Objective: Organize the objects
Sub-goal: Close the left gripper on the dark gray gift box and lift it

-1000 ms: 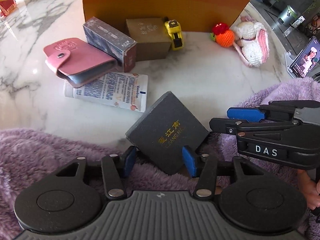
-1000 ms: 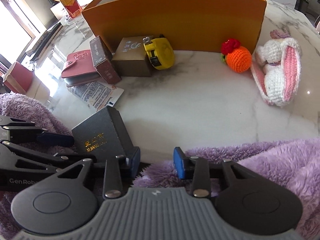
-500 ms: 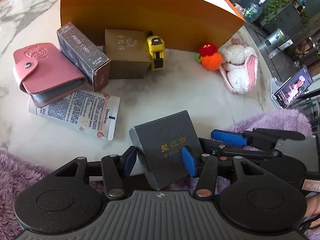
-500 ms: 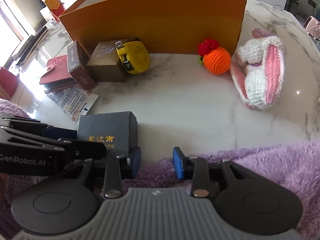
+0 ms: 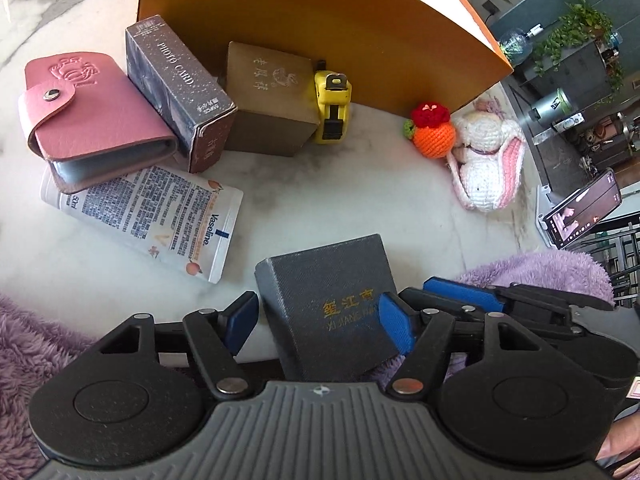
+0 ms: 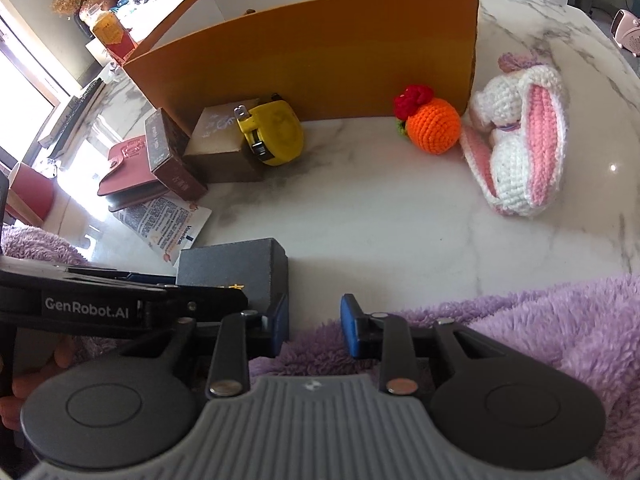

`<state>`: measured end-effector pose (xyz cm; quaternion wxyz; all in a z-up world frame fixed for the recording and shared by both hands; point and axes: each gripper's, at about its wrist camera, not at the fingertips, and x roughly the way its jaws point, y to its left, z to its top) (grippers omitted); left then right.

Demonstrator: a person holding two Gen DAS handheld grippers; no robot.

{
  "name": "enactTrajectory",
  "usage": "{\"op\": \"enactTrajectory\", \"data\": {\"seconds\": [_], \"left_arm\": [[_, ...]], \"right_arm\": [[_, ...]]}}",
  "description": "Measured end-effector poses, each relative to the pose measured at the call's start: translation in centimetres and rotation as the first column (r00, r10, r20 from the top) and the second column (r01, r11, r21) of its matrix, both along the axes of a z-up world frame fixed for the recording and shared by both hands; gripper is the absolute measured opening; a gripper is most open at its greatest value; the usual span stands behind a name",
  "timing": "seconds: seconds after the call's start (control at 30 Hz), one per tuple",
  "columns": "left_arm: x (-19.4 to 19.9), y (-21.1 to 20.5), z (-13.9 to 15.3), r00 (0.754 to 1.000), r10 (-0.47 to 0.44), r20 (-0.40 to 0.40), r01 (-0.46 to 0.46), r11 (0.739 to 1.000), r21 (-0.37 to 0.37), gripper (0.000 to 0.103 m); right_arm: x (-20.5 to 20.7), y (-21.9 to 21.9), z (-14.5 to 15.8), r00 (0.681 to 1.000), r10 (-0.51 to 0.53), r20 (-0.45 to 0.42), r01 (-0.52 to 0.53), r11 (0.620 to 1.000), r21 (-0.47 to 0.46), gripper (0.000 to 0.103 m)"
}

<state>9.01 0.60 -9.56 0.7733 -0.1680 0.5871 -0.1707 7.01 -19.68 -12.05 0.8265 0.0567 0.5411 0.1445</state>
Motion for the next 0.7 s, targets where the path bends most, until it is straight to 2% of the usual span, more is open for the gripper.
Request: {"op": "enactTrajectory", "data": {"seconds": [0.2, 0.33, 0.43, 0.57, 0.7], "left_arm": [[0.2, -0.3, -0.1, 1.0, 0.008, 0.009, -0.008, 1.0, -0.015, 0.073], [0.1, 0.1, 0.2, 0.999, 0.03, 0.023, -0.029, 0.999, -0.022, 0.059], [0.0, -0.2, 1.3, 0.998, 0.014, 0.059, -0.014, 1.0, 0.007, 0.048], [-0.3, -1.3, 3.2, 0.993, -0.026, 0.113, 0.02, 0.998, 0.053, 0.035], [-0.7, -2.3, 4.2, 0.989, -0.052, 0.14, 0.039, 0.995, 0.09, 0.032]], "right_arm": [[0.3, 0.2, -0.9, 1.0, 0.002, -0.02, -0.002, 1.0, -0.021, 0.03], [0.1, 0.1, 0.0, 1.0, 0.0, -0.003, 0.0, 1.0, -0.023, 0.03], [-0.2, -0.2, 1.1, 1.0, -0.001, 0.02, 0.002, 1.0, -0.019, 0.031], [-0.4, 0.0, 1.4, 1.0, 0.012, 0.005, -0.012, 1.0, 0.002, 0.031], [-0.4, -0.2, 1.3, 1.0, 0.006, 0.013, -0.006, 1.0, -0.01, 0.032]]}}
